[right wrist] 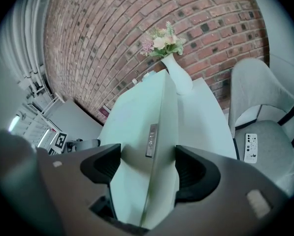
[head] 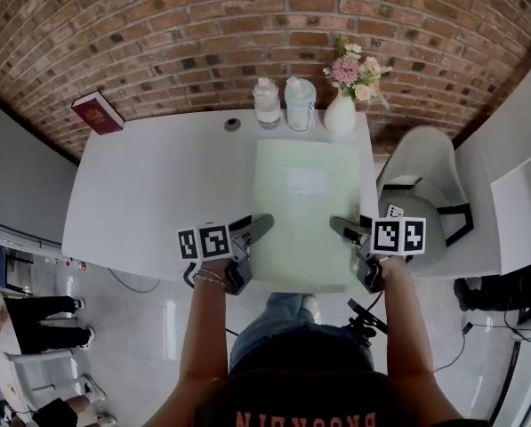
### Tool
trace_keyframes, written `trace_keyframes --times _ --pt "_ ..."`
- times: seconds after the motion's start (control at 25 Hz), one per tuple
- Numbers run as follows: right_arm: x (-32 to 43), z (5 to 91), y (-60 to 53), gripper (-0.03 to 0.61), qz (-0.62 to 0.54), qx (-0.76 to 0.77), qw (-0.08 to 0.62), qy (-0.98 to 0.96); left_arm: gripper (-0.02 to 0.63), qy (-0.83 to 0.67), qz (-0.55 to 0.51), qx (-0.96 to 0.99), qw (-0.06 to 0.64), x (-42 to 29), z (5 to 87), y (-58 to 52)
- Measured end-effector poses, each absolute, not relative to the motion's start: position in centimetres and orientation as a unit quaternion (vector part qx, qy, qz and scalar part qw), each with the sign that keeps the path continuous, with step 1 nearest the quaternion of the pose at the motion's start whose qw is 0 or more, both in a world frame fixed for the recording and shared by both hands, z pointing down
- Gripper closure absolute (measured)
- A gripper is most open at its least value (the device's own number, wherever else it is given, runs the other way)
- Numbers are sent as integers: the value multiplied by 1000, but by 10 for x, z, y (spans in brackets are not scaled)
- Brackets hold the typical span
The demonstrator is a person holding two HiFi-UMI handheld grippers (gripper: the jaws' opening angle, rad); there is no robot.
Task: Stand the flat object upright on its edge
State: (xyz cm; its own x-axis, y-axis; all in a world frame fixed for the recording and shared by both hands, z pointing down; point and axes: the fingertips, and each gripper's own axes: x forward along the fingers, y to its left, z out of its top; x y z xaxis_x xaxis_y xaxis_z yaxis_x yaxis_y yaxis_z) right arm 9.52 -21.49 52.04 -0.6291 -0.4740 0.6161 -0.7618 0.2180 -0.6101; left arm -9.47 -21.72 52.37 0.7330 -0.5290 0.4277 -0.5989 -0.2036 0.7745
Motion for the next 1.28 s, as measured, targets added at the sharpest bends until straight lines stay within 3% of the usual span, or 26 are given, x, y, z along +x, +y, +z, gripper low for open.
trace_keyframes --times 0.72,1.28 --pt "101 446 -240 233 378 436 109 -809 313 -346 28 834 429 -86 451 -248" --pt "93 388 -260 235 259 465 65 -844 313 -347 4 884 313 -95 395 -270"
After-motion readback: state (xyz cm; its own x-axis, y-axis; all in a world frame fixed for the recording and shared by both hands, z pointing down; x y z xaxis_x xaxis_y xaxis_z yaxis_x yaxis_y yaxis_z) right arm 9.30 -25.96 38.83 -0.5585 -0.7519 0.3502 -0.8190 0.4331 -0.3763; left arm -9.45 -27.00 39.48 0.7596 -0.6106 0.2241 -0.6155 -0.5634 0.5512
